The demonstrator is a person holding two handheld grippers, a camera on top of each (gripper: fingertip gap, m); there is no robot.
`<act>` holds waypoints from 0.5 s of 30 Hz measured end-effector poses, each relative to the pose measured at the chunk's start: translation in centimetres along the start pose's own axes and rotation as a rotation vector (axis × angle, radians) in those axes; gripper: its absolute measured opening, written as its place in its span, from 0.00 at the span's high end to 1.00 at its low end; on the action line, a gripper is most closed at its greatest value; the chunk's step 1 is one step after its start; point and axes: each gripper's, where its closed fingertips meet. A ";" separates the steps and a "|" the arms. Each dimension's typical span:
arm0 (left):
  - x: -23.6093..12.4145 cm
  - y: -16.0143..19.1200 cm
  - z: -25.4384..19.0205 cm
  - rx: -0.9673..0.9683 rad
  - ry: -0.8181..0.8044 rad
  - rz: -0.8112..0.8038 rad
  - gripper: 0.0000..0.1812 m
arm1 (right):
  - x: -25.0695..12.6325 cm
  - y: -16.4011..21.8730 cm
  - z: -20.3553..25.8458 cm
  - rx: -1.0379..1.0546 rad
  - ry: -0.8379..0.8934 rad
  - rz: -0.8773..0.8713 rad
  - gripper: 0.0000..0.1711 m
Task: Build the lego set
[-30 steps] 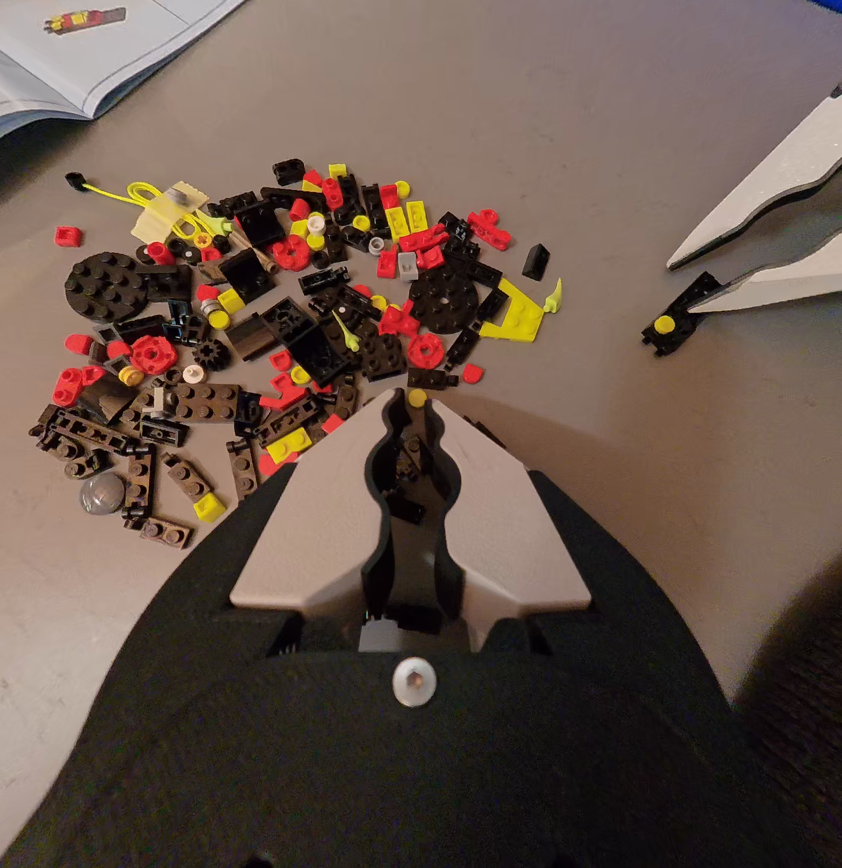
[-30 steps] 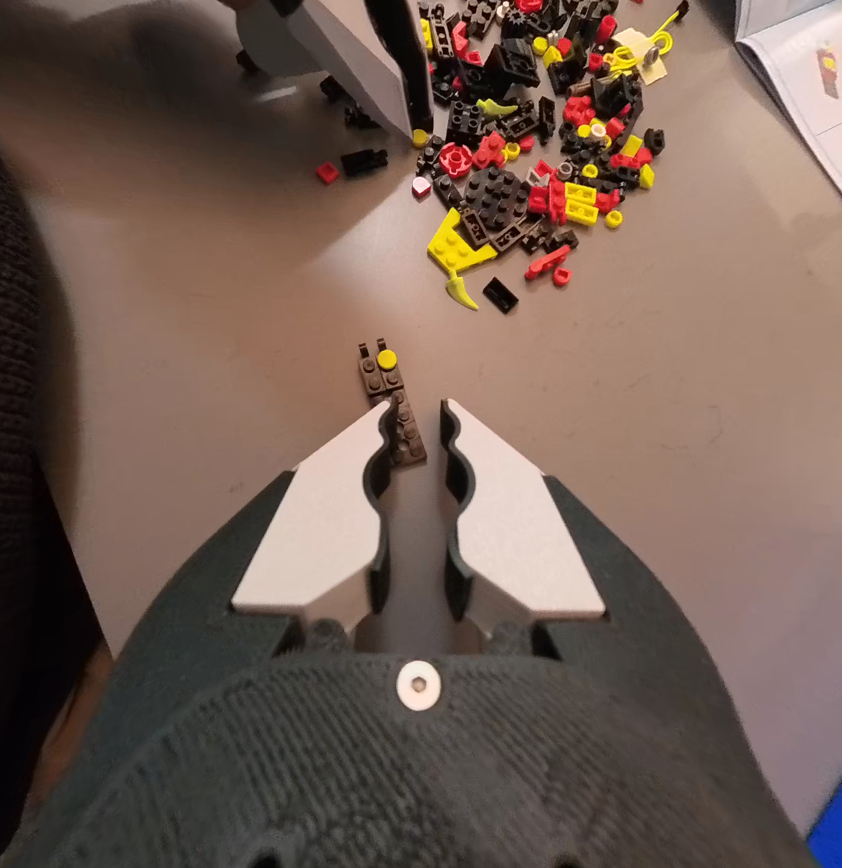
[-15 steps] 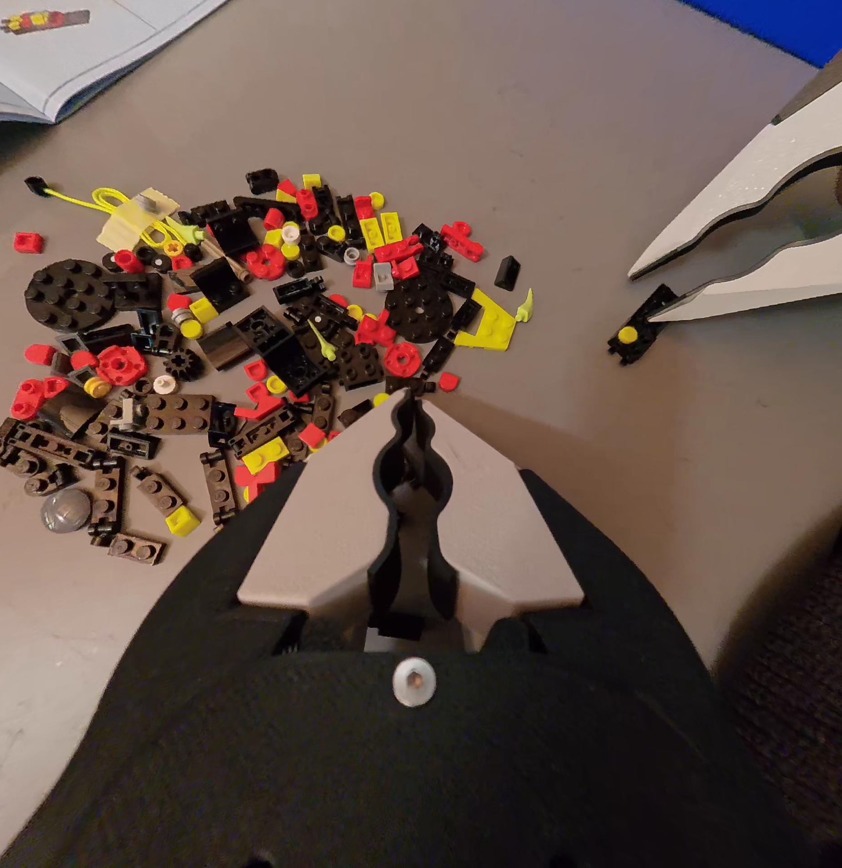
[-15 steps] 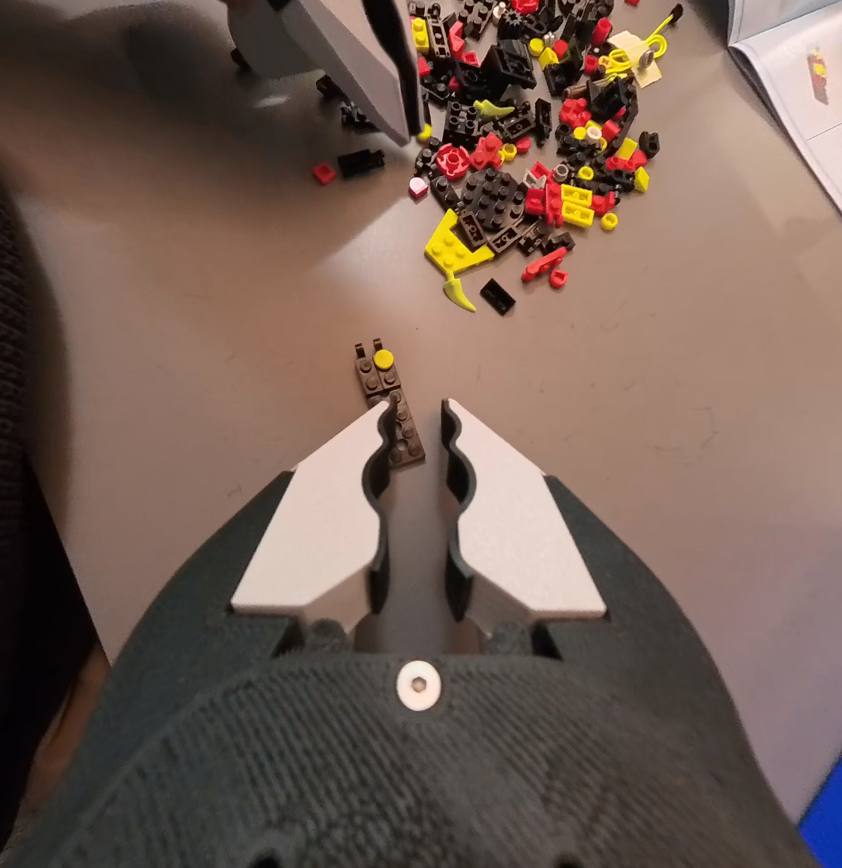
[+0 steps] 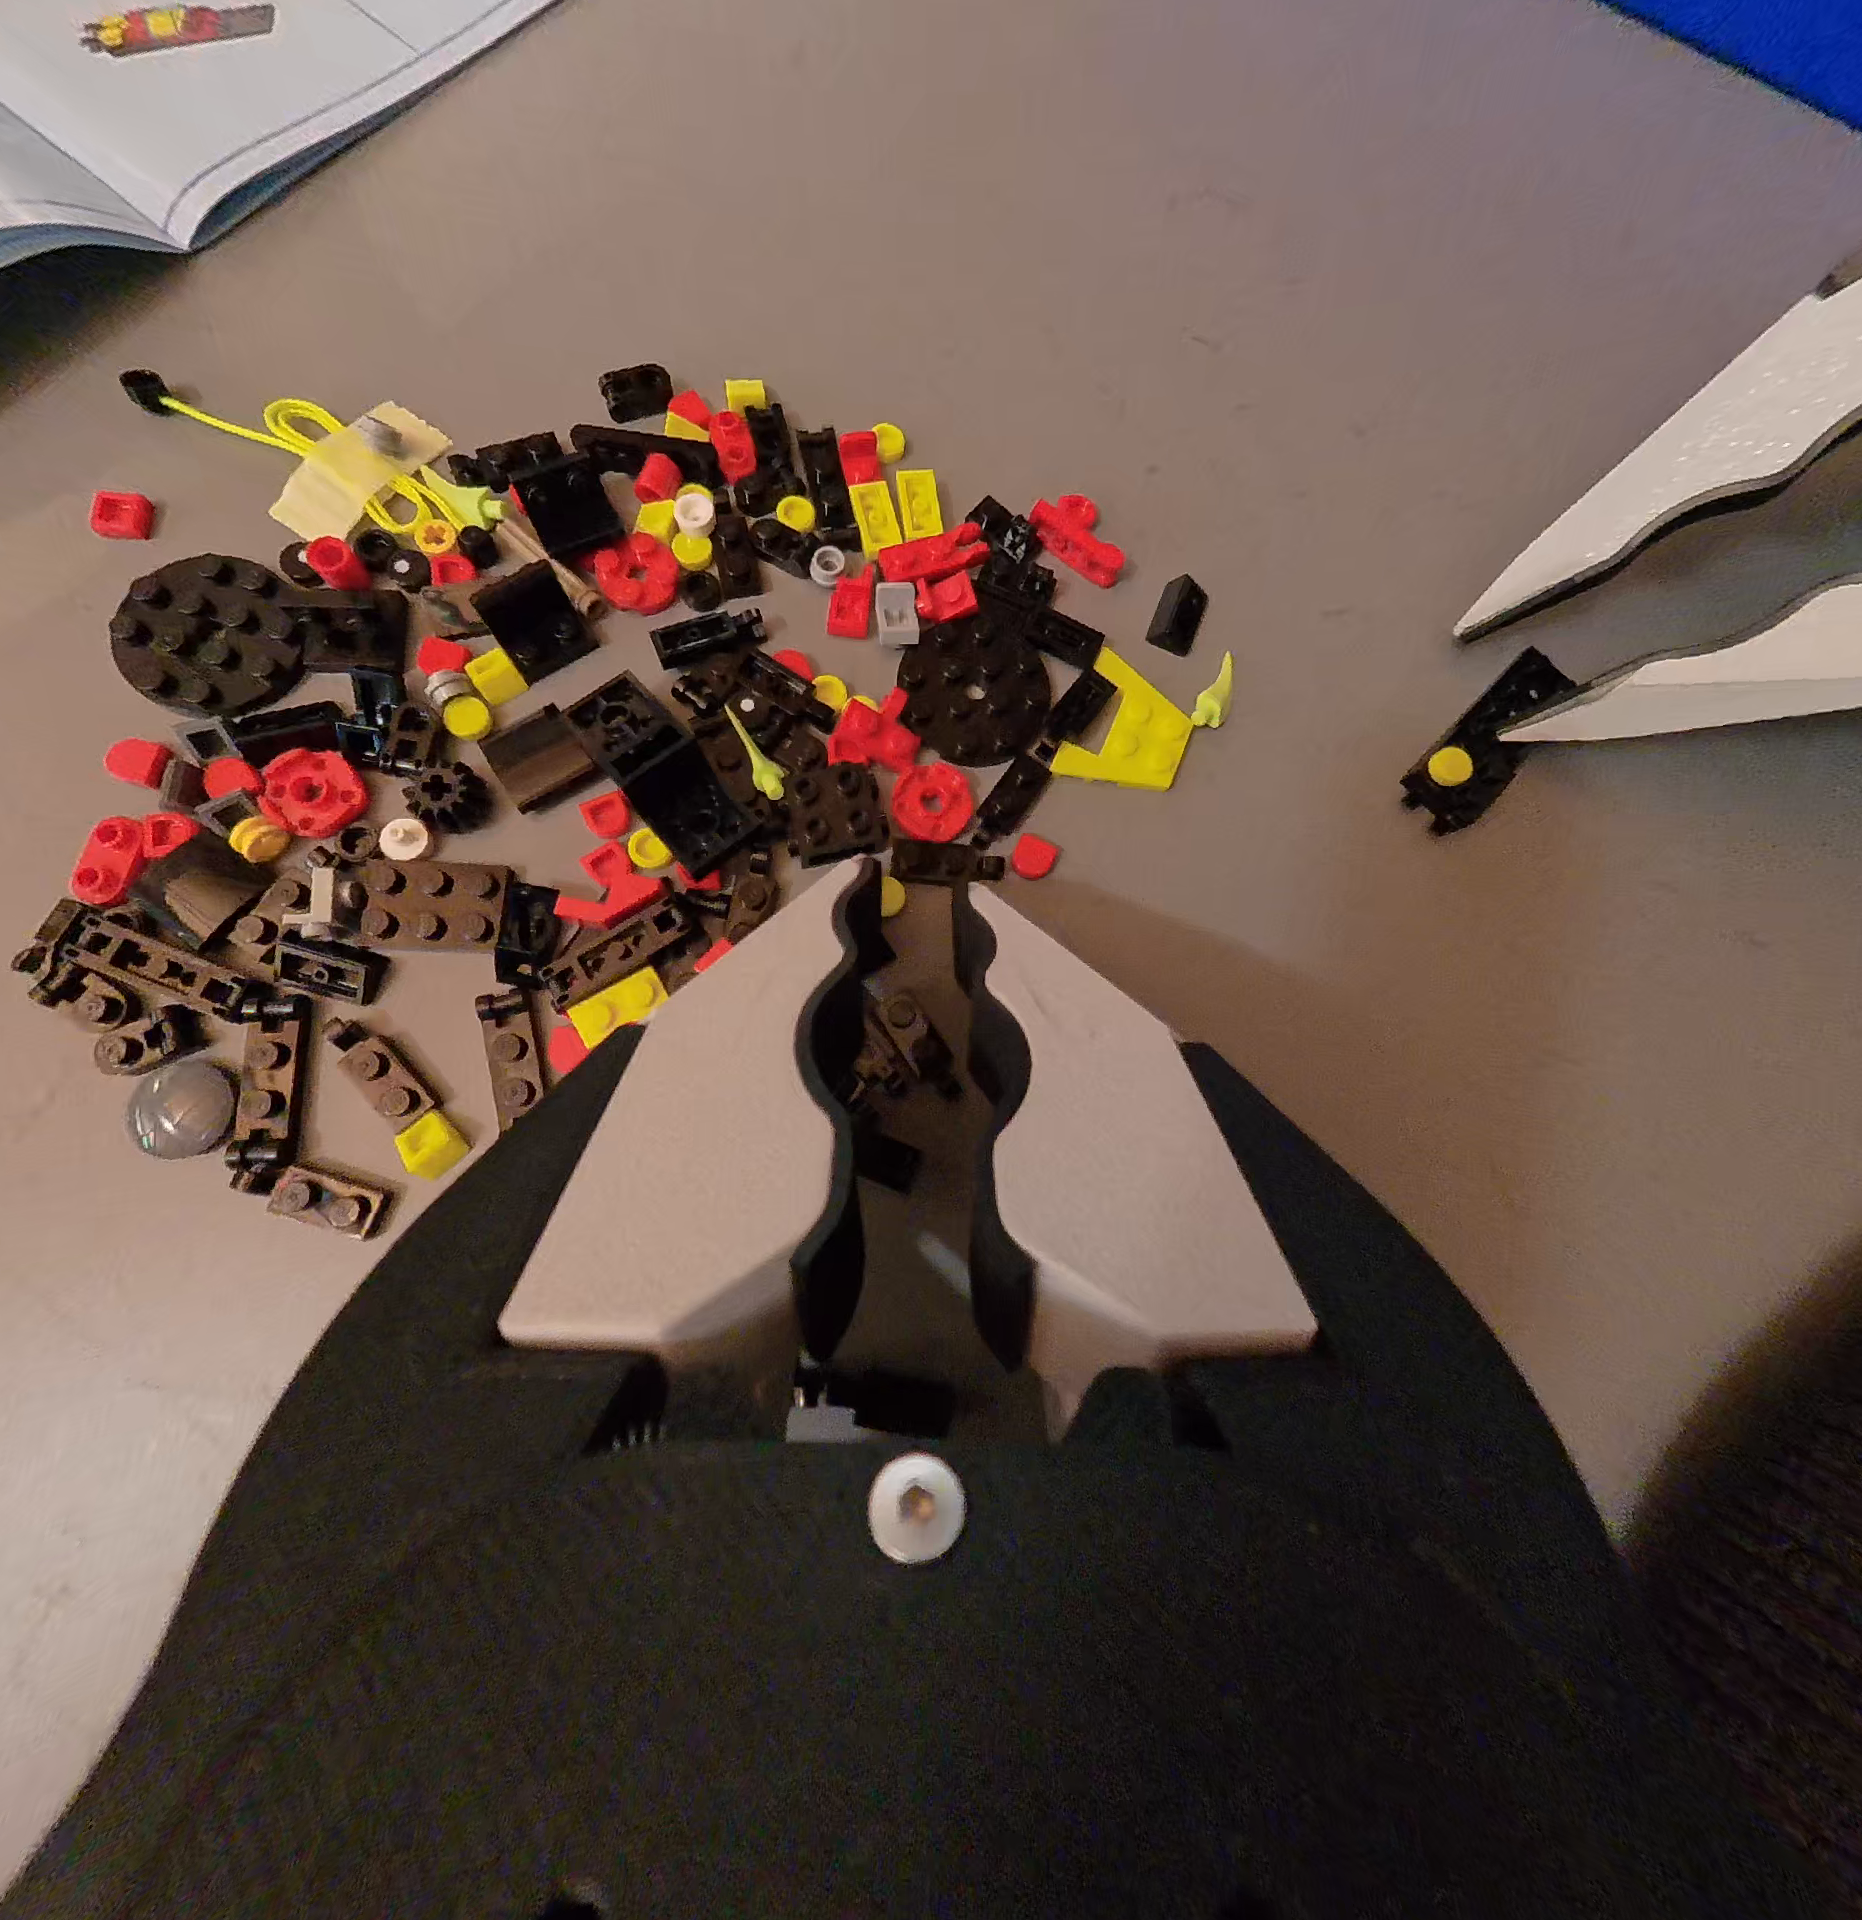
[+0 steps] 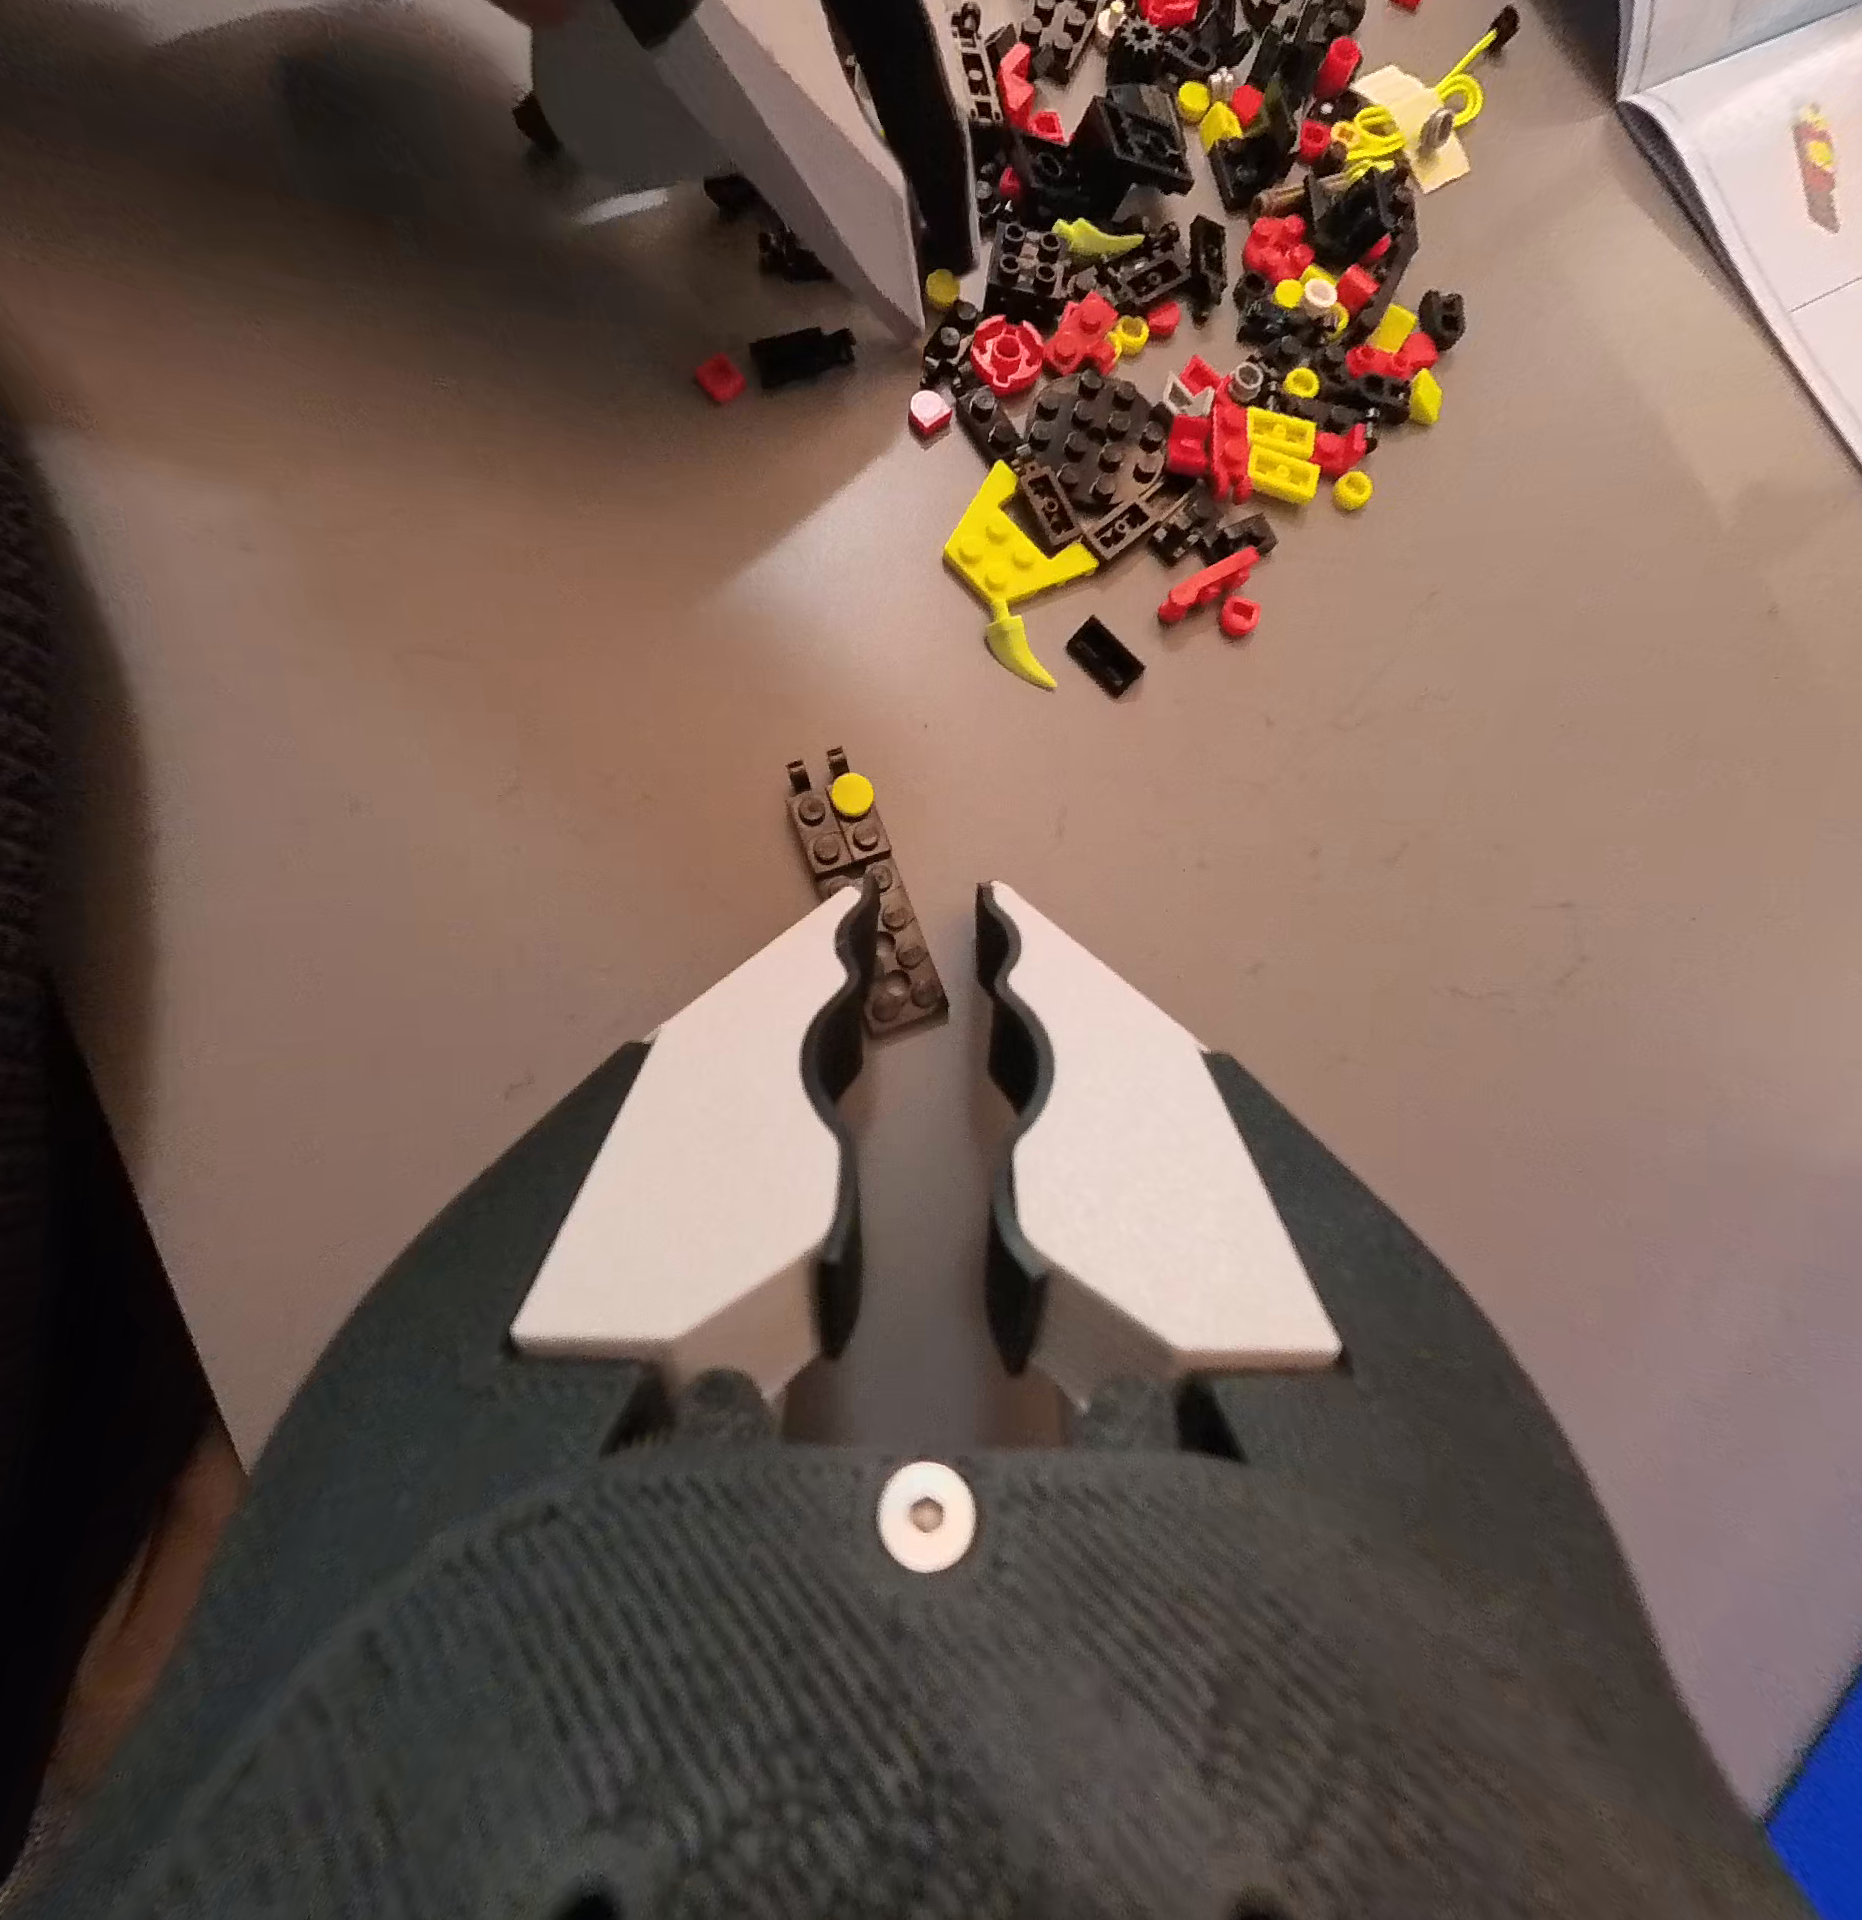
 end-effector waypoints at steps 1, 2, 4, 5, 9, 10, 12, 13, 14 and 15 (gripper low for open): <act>0.1 0.0 0.1 0.000 -0.009 0.005 0.94 | 0.0 0.0 0.0 0.000 0.000 0.000 0.90; 0.2 0.0 0.2 0.004 -0.020 0.006 0.94 | 0.0 0.0 0.0 -0.001 0.000 0.000 0.90; 0.2 0.0 0.4 0.007 -0.039 0.005 0.93 | 0.0 0.0 0.1 -0.003 0.001 0.001 0.90; 0.2 0.0 0.4 0.006 -0.041 0.005 0.93 | 0.0 0.0 0.1 -0.003 0.001 0.001 0.90; 0.2 0.2 0.4 -0.024 -0.019 0.010 0.93 | 0.0 0.0 0.1 -0.004 0.001 0.001 0.90; 0.2 0.2 0.4 -0.033 -0.011 0.012 0.93 | 0.0 0.0 0.1 -0.005 0.001 0.001 0.90; 0.2 0.2 0.3 -0.044 -0.001 0.010 0.94 | 0.0 0.0 0.1 -0.006 0.002 0.001 0.90; 0.2 0.2 0.3 -0.046 0.003 0.010 0.94 | 0.0 0.0 0.1 -0.007 0.002 0.002 0.90; 0.1 0.2 0.1 -0.048 0.012 0.008 0.96 | 0.0 0.0 0.1 -0.008 0.003 0.002 0.90; 0.1 0.2 0.0 -0.053 0.022 0.008 0.98 | 0.0 0.0 0.1 -0.008 0.003 0.002 0.90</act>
Point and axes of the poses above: each gripper's, where its closed fingertips meet, x out along the fingers, y out of its underside, z = x × y across the jaws, and after that the axes turned 9 degrees about z, right-handed
